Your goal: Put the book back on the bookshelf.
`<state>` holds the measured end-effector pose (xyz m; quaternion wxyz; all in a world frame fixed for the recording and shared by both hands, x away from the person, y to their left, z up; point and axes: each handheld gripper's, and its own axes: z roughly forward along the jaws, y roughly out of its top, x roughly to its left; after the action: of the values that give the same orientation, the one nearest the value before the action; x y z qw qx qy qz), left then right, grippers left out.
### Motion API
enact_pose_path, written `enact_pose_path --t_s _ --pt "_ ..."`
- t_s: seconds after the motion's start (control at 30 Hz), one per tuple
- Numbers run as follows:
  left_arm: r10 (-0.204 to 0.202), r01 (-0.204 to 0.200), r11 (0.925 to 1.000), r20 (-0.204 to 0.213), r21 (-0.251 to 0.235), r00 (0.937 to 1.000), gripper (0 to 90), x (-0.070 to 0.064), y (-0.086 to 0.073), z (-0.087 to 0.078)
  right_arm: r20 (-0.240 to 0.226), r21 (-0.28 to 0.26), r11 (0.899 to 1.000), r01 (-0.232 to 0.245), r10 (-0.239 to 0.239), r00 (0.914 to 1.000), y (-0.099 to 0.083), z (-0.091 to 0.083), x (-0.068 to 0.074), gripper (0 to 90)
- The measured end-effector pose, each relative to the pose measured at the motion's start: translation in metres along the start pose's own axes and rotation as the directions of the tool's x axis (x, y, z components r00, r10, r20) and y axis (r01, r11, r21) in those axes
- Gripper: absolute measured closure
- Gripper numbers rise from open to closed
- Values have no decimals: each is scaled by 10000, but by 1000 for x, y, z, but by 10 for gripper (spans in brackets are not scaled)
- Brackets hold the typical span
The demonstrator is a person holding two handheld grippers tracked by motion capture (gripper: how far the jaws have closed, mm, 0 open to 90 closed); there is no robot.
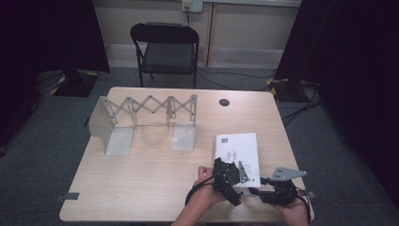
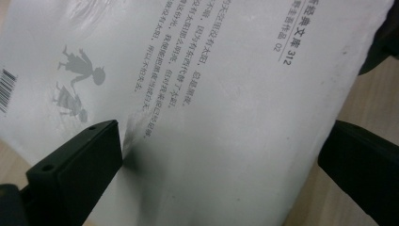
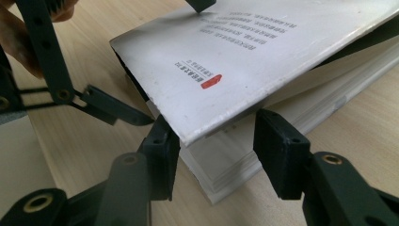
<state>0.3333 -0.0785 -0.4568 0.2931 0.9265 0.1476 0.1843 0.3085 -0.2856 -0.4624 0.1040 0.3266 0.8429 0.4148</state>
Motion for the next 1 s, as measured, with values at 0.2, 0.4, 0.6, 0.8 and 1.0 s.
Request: enact_pose_path --t_s 0.2,0.4,0.6,0.8,1.0 --pt "-25 17 9999 -562 -131 9984 0 0 2 7 -113 -78 9996 -268 267 9996 1 2 3 515" --pt "-321 303 9992 -682 -272 9972 46 1 4 7 -88 -18 9998 -193 192 9998 1 3 4 518" --pt "-21 -12 9986 -612 -530 9981 158 0 3 -2 -196 -167 9998 -75 72 9998 2 4 6 462" --pt "-77 51 9988 -548 -478 9985 158 0 4 -2 -142 -9 9999 166 -166 9998 0 6 5 464" --pt "-263 234 9979 -472 -598 9985 159 1 4 -2 49 378 9993 -3 1 10000 -8 5 -6 467"
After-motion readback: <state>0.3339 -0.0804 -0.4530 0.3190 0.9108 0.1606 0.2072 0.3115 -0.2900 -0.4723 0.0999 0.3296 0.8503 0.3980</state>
